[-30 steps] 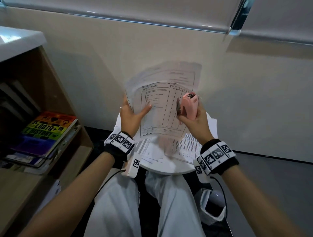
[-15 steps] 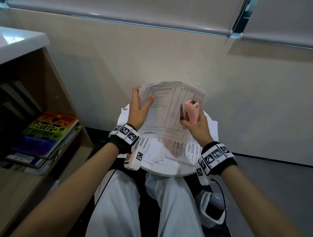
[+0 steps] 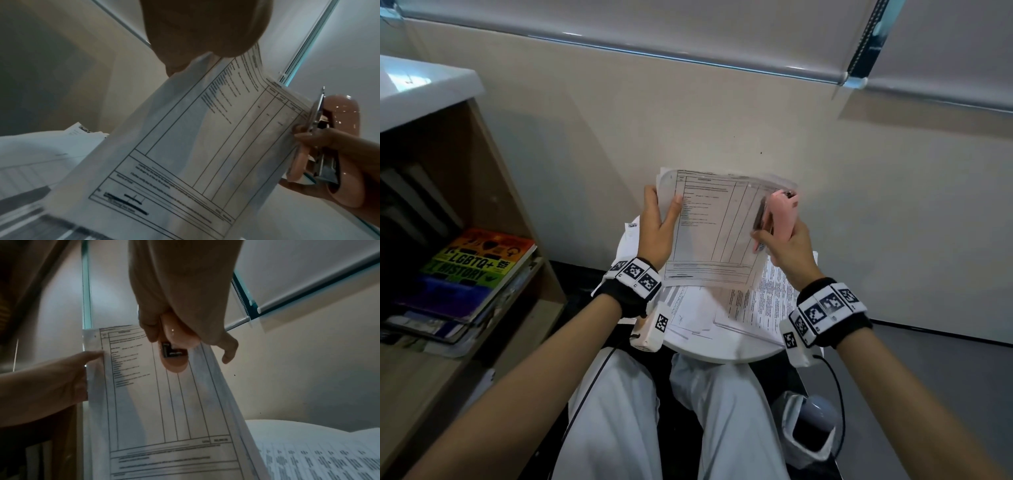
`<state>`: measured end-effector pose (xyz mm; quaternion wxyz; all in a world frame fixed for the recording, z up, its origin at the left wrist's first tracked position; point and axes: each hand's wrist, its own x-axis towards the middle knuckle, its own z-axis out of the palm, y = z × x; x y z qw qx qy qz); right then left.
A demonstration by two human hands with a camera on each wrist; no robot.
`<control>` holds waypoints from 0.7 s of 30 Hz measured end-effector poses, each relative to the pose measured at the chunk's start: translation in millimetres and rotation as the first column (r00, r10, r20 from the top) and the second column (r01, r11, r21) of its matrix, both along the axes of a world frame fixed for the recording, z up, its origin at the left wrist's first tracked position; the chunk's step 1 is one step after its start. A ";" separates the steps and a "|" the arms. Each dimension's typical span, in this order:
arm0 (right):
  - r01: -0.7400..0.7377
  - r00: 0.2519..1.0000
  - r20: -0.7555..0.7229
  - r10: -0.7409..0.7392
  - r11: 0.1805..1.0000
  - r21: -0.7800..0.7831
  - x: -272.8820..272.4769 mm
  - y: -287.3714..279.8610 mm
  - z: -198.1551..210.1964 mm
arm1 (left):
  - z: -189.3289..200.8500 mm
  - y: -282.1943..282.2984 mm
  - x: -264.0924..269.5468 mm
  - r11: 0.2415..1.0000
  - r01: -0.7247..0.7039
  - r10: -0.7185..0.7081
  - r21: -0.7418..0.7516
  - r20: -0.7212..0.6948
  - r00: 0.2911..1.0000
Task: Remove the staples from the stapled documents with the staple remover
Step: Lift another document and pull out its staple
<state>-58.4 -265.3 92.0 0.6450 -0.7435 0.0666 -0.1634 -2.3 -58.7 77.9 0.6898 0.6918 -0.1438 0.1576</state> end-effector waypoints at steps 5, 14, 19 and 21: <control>0.032 0.997 0.066 -0.033 0.999 0.009 5.6 4.2 3.6 | 7.7 -2.9 1.3 1.000 -0.007 0.007 0.003 0.071 0.997; 0.045 0.999 0.019 -0.046 0.997 0.060 3.1 8.8 7.8 | -3.6 -6.3 2.2 0.995 -0.012 0.014 0.095 -0.028 1.000; 0.188 0.908 0.327 -0.262 0.952 0.241 9.4 28.4 66.1 | 7.7 -7.9 3.0 0.990 -0.042 0.043 0.137 -0.002 0.999; 0.165 0.878 0.379 -0.293 0.927 0.336 17.5 43.2 91.7 | 9.8 -7.9 1.4 0.987 -0.044 0.042 0.155 0.022 0.999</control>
